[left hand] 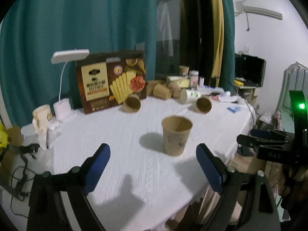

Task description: Flip cup upright

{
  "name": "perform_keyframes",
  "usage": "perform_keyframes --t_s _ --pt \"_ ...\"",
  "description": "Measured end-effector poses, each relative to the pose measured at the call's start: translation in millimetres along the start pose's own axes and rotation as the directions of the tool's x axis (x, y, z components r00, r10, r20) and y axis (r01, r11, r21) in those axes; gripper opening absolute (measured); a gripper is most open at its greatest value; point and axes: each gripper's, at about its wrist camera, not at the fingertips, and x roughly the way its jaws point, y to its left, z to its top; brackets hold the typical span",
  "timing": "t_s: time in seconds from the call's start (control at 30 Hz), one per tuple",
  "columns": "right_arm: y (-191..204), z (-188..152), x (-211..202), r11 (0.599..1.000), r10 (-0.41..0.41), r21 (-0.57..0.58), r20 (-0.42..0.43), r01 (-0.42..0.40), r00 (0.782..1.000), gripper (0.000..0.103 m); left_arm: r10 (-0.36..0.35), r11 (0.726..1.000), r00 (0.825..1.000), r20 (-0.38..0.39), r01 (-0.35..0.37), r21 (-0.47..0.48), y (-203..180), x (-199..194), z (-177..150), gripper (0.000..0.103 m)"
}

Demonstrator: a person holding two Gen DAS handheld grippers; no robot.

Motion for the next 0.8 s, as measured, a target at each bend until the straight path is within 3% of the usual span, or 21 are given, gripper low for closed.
perform_keyframes --t_s 0.4,0.8 --pt "-3.6 35.0 -64.1 0.998 -0.051 -0.029 0.138 0.056 0.989 0.069 -0.042 0.999 0.989 0.14 0.037 0.038 -14.6 -29.4 38.4 0.091" --pt "16.3 63.2 -117.7 0.994 -0.056 -0.078 0.27 0.08 0.961 0.074 -0.042 0.999 0.961 0.275 0.037 0.023 -6.5 -65.9 65.2 0.091"
